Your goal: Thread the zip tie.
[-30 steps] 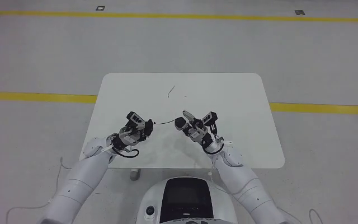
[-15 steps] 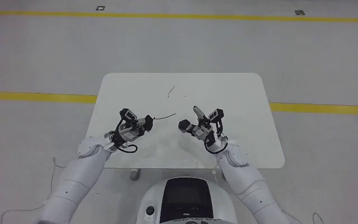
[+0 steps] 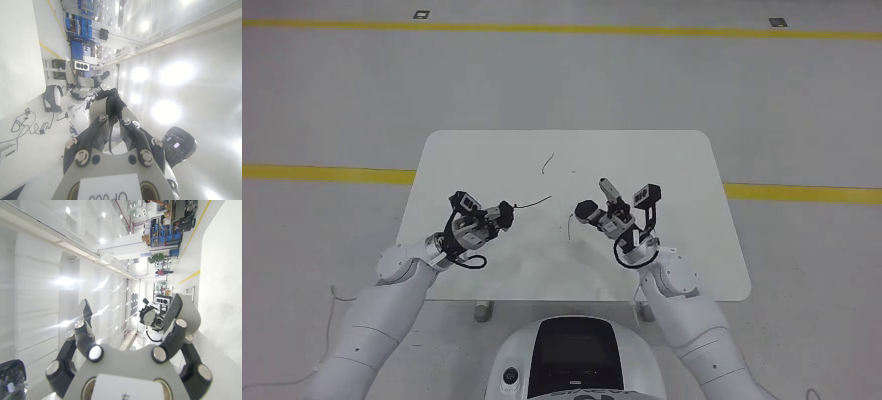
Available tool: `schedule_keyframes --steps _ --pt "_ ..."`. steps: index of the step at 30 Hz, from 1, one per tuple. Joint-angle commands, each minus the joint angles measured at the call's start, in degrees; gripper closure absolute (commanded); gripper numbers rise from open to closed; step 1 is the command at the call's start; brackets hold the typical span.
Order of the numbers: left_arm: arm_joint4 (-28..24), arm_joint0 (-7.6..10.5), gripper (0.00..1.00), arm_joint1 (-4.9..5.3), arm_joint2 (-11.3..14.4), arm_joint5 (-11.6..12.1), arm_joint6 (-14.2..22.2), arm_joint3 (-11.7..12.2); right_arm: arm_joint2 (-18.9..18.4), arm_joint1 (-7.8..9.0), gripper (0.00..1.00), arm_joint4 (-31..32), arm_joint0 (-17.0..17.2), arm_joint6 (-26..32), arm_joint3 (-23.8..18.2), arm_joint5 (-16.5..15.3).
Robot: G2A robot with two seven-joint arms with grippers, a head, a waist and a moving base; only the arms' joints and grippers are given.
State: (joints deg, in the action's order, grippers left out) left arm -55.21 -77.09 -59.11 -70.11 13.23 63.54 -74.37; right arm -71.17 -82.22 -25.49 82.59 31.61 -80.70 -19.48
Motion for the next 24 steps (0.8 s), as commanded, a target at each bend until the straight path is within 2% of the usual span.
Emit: schedule_keyframes --steps 1,8,24 --pt "0.61 -0.46 1.0 0.11 -0.39 -0.22 -0.68 -1.09 -0.75 0.07 0.0 1.58 0.81 -0.95 -1.67 0.0" --pt "2.3 -2.16 1.0 0.54 -1.81 -1.52 -1.65 -5.13 -3.15 -0.07 0.0 4.64 2.97 -4.03 -5.44 0.0" --pt "2.36 -2.25 1.0 0.58 -1.95 -1.64 -1.69 -5.26 -3.21 -0.09 0.0 4.53 3.02 -4.01 -5.51 0.0"
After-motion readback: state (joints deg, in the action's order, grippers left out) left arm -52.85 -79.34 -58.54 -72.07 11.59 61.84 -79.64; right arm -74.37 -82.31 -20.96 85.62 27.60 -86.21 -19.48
